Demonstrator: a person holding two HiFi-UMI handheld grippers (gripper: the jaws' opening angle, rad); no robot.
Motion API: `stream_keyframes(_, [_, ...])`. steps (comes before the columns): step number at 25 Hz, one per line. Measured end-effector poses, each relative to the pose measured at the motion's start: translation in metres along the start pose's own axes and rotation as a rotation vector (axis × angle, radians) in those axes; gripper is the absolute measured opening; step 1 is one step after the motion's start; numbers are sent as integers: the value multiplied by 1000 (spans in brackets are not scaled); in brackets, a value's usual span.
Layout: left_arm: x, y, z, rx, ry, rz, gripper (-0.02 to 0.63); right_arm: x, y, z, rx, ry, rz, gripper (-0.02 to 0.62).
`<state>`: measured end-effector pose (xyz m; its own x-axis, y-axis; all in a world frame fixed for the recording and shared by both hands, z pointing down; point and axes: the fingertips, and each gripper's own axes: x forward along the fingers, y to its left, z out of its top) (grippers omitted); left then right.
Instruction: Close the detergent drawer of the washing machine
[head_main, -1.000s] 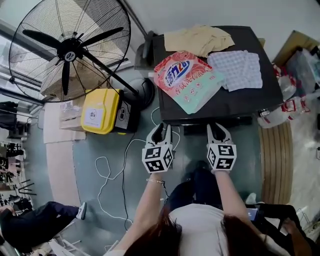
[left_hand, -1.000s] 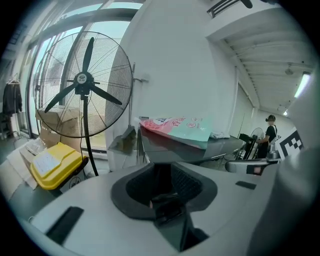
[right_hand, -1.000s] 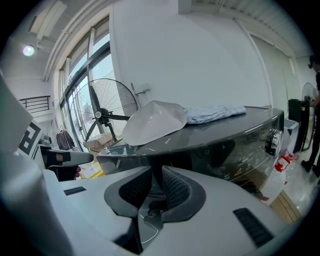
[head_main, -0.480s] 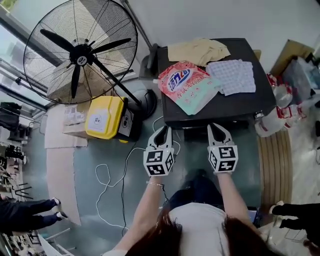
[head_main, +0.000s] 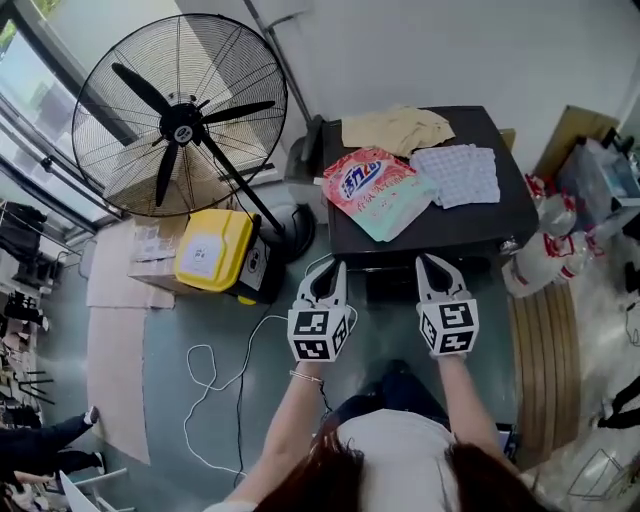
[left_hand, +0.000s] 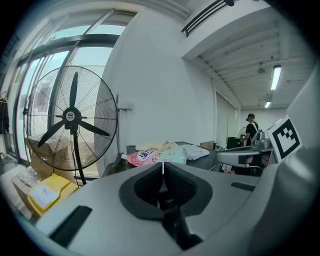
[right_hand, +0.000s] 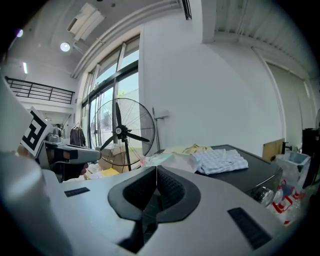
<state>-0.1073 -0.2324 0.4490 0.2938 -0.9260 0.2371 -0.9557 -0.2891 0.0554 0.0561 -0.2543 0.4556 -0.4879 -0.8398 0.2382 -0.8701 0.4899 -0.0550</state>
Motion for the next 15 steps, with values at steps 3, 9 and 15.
stream_keyframes(3, [-8,-3,13,13,-24,-7,25,-10,5,13,-23,-23,4,29])
stream_keyframes(9, [-21,-7,35,13,-59,-32,20,-26,15,36,-64,-58,10,28])
stream_keyframes(15, [-37,-12,60,53,-99,-52,20,-43,23,57,-100,-89,-8,28])
